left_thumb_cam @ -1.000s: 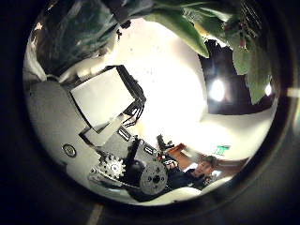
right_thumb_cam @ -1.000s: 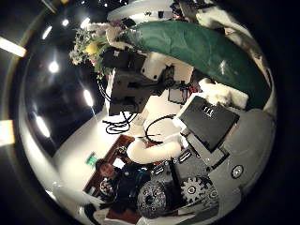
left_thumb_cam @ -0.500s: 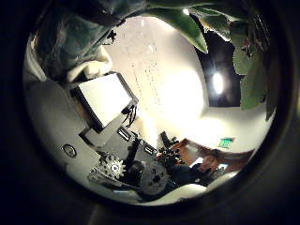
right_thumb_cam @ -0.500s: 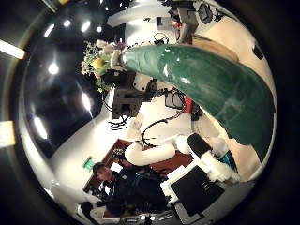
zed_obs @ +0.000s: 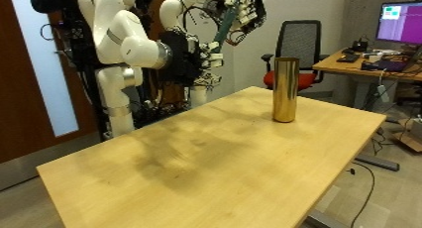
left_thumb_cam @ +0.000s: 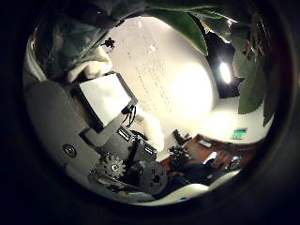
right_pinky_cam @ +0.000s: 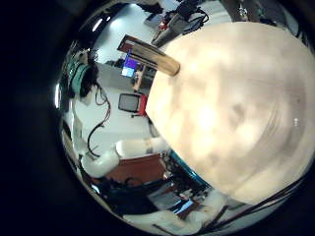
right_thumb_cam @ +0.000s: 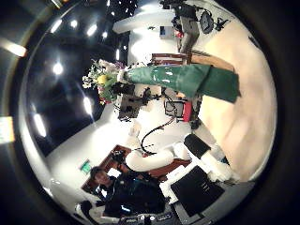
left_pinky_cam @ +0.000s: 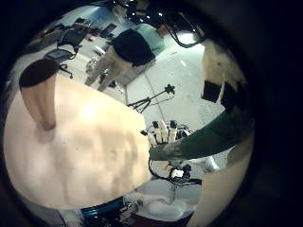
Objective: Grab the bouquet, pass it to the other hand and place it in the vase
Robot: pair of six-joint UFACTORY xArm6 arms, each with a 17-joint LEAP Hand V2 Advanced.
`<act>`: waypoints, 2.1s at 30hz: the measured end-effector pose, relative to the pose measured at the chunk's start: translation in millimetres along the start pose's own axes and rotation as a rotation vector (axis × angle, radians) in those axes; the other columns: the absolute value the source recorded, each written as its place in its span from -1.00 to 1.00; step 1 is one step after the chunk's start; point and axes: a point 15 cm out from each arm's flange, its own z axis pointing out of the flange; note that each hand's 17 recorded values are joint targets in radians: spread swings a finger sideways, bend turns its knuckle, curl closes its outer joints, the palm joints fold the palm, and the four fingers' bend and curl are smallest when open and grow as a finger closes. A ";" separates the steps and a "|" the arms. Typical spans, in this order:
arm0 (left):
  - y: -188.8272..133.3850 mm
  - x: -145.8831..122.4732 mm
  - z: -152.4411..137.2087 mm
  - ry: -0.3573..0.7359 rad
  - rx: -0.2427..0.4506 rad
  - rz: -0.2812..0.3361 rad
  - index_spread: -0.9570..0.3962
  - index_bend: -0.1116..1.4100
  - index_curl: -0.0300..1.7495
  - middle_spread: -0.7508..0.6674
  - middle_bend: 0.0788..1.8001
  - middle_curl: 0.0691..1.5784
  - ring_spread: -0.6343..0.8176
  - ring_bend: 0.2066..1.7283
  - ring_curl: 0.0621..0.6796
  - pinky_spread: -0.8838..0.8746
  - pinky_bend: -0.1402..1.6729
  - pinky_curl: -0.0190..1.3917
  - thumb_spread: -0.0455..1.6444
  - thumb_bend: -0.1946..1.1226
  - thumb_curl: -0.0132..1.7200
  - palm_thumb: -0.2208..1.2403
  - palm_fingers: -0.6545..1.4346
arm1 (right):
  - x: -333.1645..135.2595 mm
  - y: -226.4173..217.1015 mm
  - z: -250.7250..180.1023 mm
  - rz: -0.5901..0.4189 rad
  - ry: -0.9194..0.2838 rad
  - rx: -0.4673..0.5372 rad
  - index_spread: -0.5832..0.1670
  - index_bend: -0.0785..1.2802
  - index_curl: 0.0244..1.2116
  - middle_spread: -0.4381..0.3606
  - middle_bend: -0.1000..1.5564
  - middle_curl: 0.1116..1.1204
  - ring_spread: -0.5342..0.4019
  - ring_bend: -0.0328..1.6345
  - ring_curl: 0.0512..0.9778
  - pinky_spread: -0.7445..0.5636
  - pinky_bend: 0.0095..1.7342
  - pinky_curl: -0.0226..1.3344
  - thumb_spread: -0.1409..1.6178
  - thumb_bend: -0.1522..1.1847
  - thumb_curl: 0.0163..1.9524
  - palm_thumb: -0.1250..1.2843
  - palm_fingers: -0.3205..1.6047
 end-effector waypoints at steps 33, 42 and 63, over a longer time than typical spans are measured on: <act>-77.7 31.1 -145.9 -0.387 0.182 0.078 -0.64 -0.48 0.70 -0.65 0.16 0.20 -0.75 0.48 0.55 -0.82 0.15 -0.23 -0.88 -0.74 0.01 0.78 0.69 | 9.7 2.3 -12.4 0.022 -0.002 0.026 -0.62 -0.64 -0.59 -0.15 -0.65 -0.63 0.31 -0.55 -0.55 0.57 -0.56 -0.50 0.18 -0.81 -0.58 0.34 -0.60; -91.0 -9.7 -167.4 -0.443 0.192 0.032 -0.61 -0.48 0.71 -0.65 0.15 0.21 -0.75 0.47 0.55 -0.83 0.14 -0.22 -0.88 -0.74 0.02 0.78 0.69 | 18.3 3.6 -11.2 0.042 -0.004 0.014 -0.61 -0.64 -0.59 -0.16 -0.65 -0.62 0.29 -0.56 -0.55 0.56 -0.58 -0.50 0.19 -0.81 -0.58 0.32 -0.58; -107.9 -77.5 -135.1 -0.480 0.131 -0.038 -0.53 -0.50 0.73 -0.66 0.15 0.21 -0.75 0.47 0.56 -0.82 0.13 -0.20 -0.88 -0.74 0.01 0.78 0.69 | 32.8 3.2 -8.7 0.065 -0.022 0.009 -0.60 -0.60 -0.55 -0.17 -0.74 -0.72 0.25 -0.51 -0.52 0.53 -0.55 -0.49 0.19 -0.81 -0.59 0.31 -0.61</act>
